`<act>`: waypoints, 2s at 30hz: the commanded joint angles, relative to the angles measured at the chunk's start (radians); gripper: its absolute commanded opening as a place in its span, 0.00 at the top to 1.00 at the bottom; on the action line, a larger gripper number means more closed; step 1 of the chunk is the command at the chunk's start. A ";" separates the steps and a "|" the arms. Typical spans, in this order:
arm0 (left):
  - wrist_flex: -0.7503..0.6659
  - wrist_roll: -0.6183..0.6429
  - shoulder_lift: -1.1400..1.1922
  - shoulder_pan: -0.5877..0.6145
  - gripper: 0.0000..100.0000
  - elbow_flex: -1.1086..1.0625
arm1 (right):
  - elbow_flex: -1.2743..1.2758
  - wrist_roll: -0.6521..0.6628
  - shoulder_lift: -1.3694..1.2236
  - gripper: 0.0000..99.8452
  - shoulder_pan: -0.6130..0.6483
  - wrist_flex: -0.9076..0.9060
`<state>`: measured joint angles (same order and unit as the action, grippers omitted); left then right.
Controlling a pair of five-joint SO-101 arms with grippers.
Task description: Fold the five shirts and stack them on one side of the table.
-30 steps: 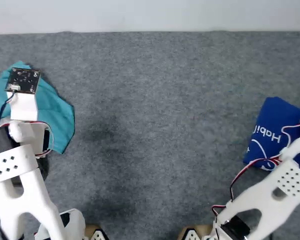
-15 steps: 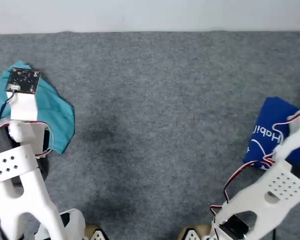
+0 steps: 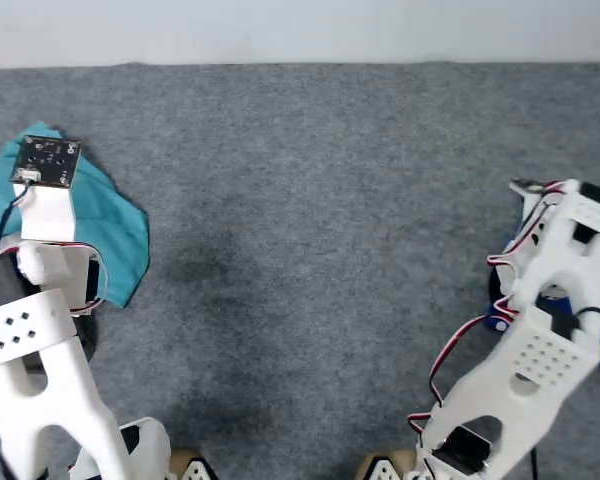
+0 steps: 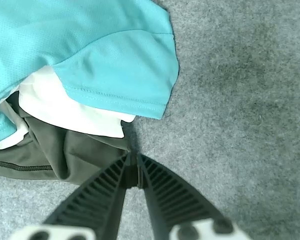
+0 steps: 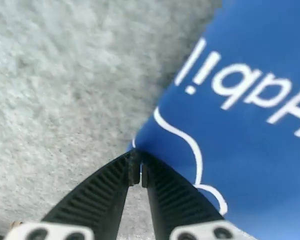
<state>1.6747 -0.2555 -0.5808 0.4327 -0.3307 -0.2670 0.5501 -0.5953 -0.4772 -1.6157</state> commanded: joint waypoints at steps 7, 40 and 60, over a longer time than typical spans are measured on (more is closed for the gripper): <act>0.012 -0.008 -0.031 0.000 1.00 0.004 | -0.104 -0.006 0.171 0.99 -0.024 -0.025; 0.014 -0.008 -0.034 0.000 1.00 0.008 | -0.110 -0.112 0.189 0.99 0.044 0.303; 0.055 -0.175 -0.023 0.021 0.85 0.099 | 0.074 -0.229 0.593 0.99 0.139 -0.182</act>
<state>1.7223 -0.3659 -0.5808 0.4480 -0.2693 -0.2516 0.3567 -0.1258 -0.3253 -1.7538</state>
